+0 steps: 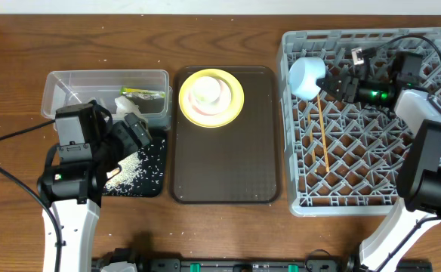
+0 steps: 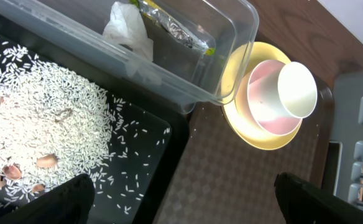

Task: Sort waste into correct bins and load items into the dishwasher rack
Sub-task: 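Lower the bowl into the rack and open the right gripper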

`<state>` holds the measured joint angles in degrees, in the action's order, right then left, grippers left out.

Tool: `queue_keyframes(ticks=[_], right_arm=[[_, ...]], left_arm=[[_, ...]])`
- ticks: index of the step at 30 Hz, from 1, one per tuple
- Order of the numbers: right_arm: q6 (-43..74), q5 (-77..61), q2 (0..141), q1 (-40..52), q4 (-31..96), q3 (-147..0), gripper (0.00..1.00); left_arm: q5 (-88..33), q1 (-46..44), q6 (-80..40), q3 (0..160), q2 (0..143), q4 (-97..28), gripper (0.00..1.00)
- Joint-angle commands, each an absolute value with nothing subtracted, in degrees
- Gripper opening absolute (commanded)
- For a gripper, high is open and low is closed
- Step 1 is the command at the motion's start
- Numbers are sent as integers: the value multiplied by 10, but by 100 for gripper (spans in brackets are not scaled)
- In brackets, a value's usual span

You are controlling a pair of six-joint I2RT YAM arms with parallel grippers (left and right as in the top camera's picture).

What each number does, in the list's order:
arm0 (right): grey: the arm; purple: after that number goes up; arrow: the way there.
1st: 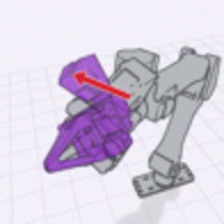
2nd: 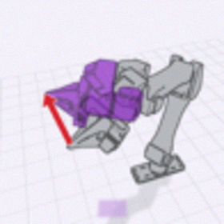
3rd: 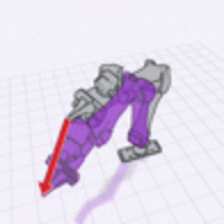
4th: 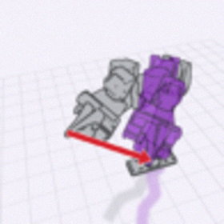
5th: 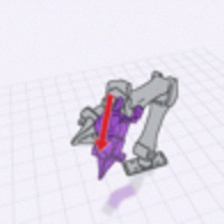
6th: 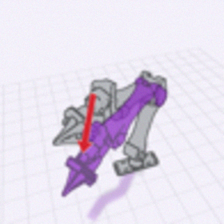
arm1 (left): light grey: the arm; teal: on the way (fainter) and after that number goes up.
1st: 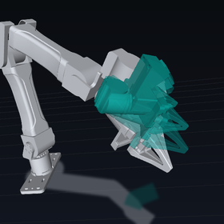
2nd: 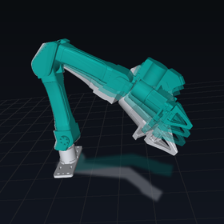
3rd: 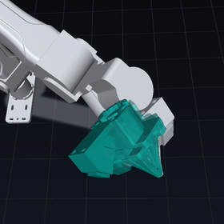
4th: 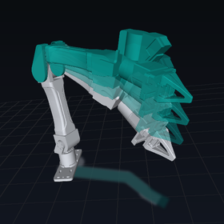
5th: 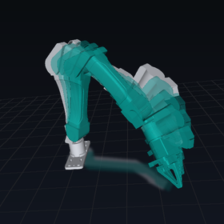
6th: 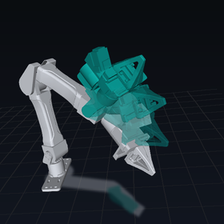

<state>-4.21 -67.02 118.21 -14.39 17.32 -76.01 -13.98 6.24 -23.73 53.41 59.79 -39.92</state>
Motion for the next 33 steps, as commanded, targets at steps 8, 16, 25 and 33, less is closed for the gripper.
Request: queue_keyframes(ticks=[8, 16, 25, 33], right_arm=[[-6, -525, 1115, -167, 180, -762, 54], [-7, -358, 991, -97, 258, -762, 52], [28, -142, 950, 71, 406, -761, 48], [114, 28, 979, 184, 440, -761, 47]], left_arm=[[-138, 65, -230, 547, 599, -399, 96], [-138, 65, -230, 547, 599, -399, 96], [-138, 65, -230, 547, 599, -399, 96], [-138, 65, -230, 547, 599, -399, 96]])
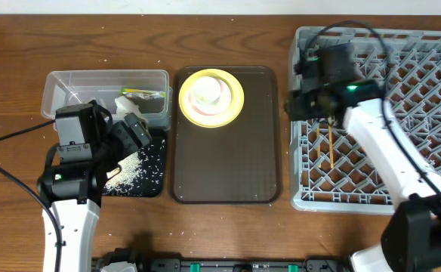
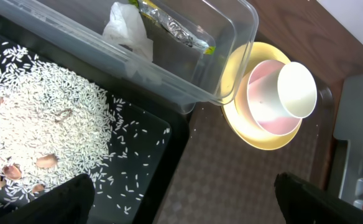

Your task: Sort waste into correct bins and load items into the dishwasher rack

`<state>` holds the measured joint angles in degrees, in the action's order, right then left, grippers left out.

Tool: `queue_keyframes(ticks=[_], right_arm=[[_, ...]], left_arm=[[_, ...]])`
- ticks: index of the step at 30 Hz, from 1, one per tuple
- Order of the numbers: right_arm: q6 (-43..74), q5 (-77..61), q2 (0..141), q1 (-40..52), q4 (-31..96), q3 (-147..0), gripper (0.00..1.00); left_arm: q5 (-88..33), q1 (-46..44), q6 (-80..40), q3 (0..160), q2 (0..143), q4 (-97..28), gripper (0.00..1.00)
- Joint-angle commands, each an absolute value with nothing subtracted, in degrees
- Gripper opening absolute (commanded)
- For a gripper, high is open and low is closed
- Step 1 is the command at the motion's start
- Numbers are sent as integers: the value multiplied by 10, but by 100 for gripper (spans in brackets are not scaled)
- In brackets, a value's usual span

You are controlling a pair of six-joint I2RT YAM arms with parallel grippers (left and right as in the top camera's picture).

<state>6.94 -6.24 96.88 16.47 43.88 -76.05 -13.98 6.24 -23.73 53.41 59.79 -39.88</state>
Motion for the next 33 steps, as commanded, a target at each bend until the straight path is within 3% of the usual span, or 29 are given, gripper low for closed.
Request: queue_keyframes(ticks=[1, 12, 22, 33], right_arm=[[125, 40, 982, 192, 439, -761, 47], [148, 78, 997, 202, 442, -761, 40], [164, 90, 1013, 201, 442, -760, 24], [197, 83, 1013, 203, 474, -760, 22]], left_arm=[[-138, 65, -230, 547, 599, -399, 96], [-138, 65, -230, 547, 598, -399, 96], [-138, 65, -230, 547, 599, -399, 96], [-138, 65, -230, 547, 599, -399, 96]])
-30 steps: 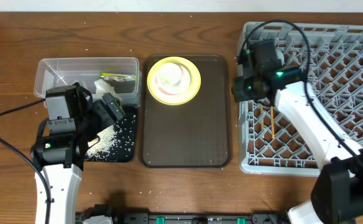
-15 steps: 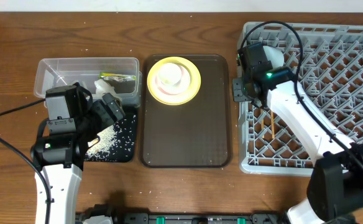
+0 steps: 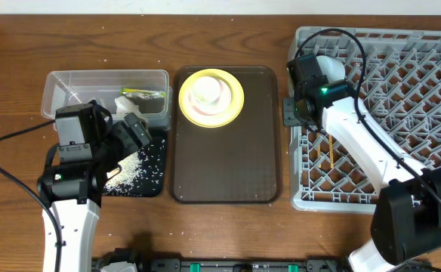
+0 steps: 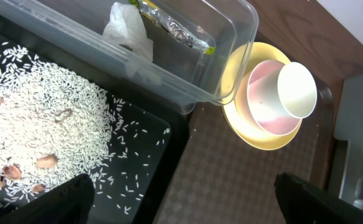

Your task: Sort waste into correct bins and load items into the dishwasher rack

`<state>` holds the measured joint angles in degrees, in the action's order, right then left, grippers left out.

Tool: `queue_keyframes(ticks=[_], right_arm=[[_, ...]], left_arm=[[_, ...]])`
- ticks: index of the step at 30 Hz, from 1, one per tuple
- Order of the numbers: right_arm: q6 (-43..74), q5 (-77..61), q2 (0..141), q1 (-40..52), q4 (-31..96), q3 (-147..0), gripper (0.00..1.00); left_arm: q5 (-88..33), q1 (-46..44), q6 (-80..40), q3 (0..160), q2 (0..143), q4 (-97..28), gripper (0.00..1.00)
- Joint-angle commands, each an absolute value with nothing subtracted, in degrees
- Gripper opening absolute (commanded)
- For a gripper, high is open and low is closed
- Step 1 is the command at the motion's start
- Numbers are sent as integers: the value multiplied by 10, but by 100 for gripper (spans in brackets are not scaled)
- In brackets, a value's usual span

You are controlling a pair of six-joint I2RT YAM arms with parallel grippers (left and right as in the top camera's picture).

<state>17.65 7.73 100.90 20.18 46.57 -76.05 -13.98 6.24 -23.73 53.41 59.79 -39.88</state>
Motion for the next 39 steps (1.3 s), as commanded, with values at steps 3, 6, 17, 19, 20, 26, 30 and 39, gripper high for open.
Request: queue_keyframes(ticks=[3, 6, 17, 19, 20, 26, 30, 39], right_arm=[[197, 83, 1013, 203, 482, -760, 23], [198, 83, 1013, 203, 483, -760, 22], [221, 61, 1013, 203, 491, -760, 13], [221, 42, 1013, 203, 492, -760, 12], [221, 37, 1013, 203, 494, -760, 12], [221, 14, 1013, 211, 502, -760, 12], [220, 10, 1013, 220, 502, -760, 19], [221, 20, 1013, 222, 503, -759, 13]], left_arm=[[-138, 65, -230, 547, 599, -399, 96], [-138, 65, -230, 547, 599, -399, 96], [-138, 65, -230, 547, 599, -399, 96], [-138, 65, -230, 547, 599, -399, 96], [-138, 65, -230, 547, 598, -399, 96], [-138, 65, -230, 547, 599, -399, 96], [-138, 65, -230, 547, 599, -399, 96], [-138, 65, -230, 547, 599, -399, 95]])
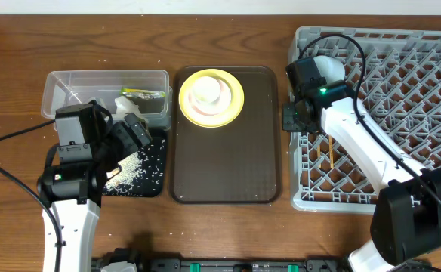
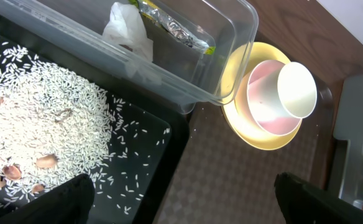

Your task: Sort waste into correct bins and load items into the dishwasher rack

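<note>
A yellow plate [image 1: 235, 99] on the brown tray [image 1: 224, 162] carries a pink bowl [image 2: 262, 102] with a white cup [image 2: 296, 90] in it. The grey dishwasher rack [image 1: 387, 113] holds a pale cup [image 1: 326, 68] in its far left corner and a chopstick [image 1: 331, 147]. My right gripper [image 1: 291, 118] is at the rack's left edge, just in front of that cup; its jaws cannot be made out. My left gripper [image 2: 181, 205] hangs open and empty over the edge of the black tray of rice [image 2: 144, 143].
A clear bin [image 1: 54, 94] with a crumpled wrapper and white paper stands behind the black tray [image 1: 152, 181]. Shell scraps lie among the rice. Bare wooden table runs along the front and far edges.
My right gripper has shifted slightly toward the near side along the rack's left edge. The left arm, plate stack and bins are unchanged.
At first my right gripper held the pale cup over the rack's far left corner. Then the right arm covered that corner and the rack sat slightly further right. After that the cup stood in the rack with the gripper off it, by the left edge, where it stays.
</note>
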`<state>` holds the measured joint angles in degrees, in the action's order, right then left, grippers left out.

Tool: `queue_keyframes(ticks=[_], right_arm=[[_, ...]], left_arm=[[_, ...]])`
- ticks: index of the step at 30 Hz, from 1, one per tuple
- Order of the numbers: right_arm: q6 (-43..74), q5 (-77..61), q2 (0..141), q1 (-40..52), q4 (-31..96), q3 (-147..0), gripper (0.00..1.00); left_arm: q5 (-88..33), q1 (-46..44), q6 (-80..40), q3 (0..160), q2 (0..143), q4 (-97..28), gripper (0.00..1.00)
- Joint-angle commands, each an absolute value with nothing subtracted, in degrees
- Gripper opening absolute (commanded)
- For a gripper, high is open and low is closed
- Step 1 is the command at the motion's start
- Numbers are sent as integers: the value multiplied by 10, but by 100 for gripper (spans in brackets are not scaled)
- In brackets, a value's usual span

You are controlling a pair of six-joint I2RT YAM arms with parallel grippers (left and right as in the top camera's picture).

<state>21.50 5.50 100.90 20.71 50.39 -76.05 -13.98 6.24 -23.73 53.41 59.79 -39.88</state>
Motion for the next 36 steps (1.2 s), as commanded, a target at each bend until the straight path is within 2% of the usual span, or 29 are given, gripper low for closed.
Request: queue_keyframes(ticks=[1, 9, 24, 36], right_arm=[[221, 21, 1013, 222, 502, -759, 12], [223, 8, 1013, 223, 503, -759, 7], [223, 8, 1013, 272, 496, -759, 7], [222, 11, 1013, 274, 502, -759, 7]], left_arm=[[-138, 65, -230, 547, 599, -399, 96], [-138, 65, -230, 547, 599, -399, 96], [-138, 65, -230, 547, 599, -399, 96], [-138, 65, -230, 547, 599, -399, 96]])
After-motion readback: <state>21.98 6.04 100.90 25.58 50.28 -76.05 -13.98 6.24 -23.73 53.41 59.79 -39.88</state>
